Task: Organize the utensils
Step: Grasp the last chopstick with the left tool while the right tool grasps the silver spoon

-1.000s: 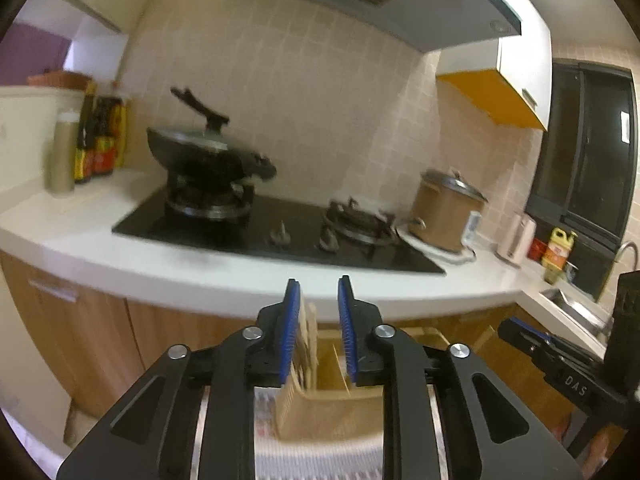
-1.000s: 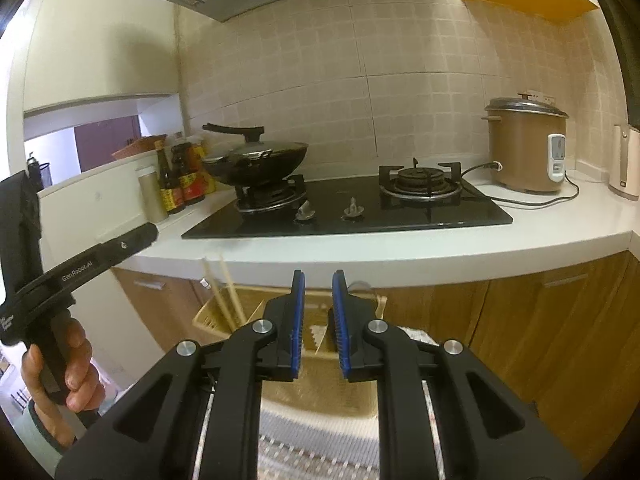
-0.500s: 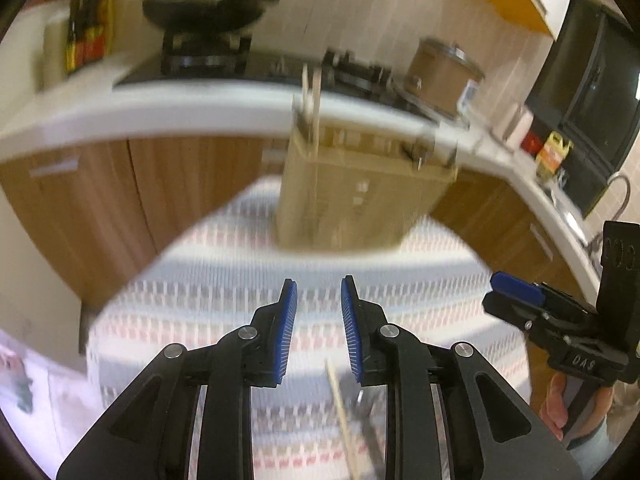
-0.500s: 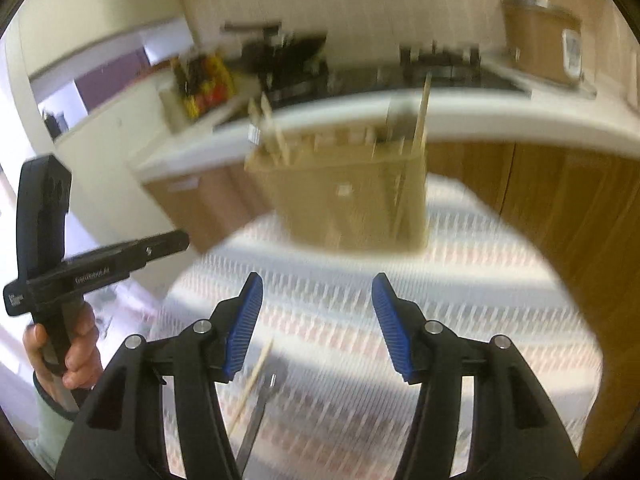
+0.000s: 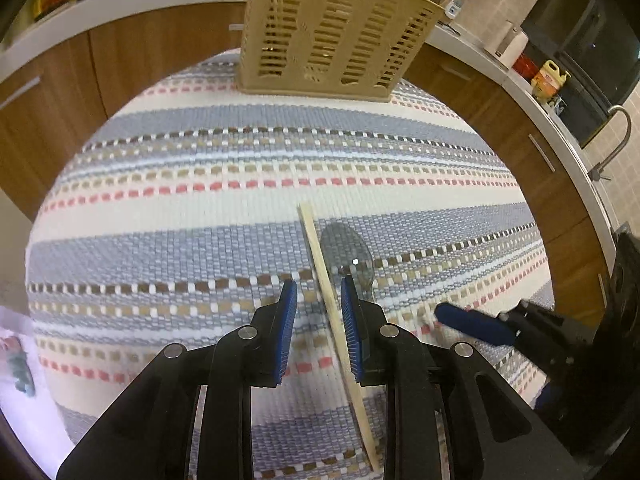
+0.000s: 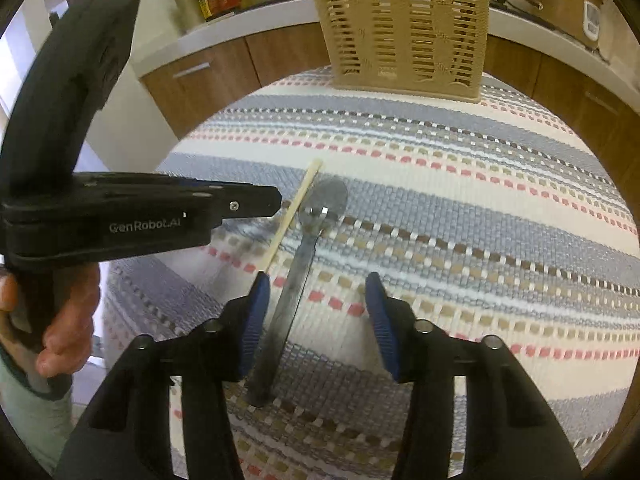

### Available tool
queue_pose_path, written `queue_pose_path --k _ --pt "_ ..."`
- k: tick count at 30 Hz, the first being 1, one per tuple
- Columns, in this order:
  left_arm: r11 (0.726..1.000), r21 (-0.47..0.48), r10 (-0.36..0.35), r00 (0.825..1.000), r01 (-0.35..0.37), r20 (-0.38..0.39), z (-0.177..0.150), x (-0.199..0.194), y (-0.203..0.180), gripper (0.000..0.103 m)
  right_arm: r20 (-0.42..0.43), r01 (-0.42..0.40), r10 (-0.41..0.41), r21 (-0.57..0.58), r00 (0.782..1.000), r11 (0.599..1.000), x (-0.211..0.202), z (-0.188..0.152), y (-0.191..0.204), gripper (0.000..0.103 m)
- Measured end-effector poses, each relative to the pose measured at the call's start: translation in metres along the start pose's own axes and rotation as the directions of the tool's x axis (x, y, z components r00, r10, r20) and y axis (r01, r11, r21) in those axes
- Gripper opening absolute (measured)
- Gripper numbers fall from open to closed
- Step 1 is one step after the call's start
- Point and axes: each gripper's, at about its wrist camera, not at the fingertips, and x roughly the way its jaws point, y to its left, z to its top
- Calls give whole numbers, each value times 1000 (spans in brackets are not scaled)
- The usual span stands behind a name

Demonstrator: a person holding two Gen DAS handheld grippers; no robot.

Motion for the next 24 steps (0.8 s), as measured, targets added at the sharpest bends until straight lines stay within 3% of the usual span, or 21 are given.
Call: queue_pose_path --k 3,11,15,17,24 --pt "1000 -30 -7 1000 8 11 -3 -1 6 20 -2 10 -10 8 1000 1000 5 -10 7 39" --pt "999 -44 -21 1000 22 21 -5 -3 14 19 53 201 -196 -123 979 972 11 -19 44 36" --pt "999 -37 -25 999 26 19 0 -1 10 19 50 207 -202 -101 978 973 9 -17 37 23" --pt "999 -27 -25 1000 26 15 2 0 6 19 46 213 -210 -72 977 974 7 -13 27 11" --pt "1000 -11 -18 1000 18 -8 3 10 -3 19 42 209 -211 47 977 977 -3 -10 -19 10"
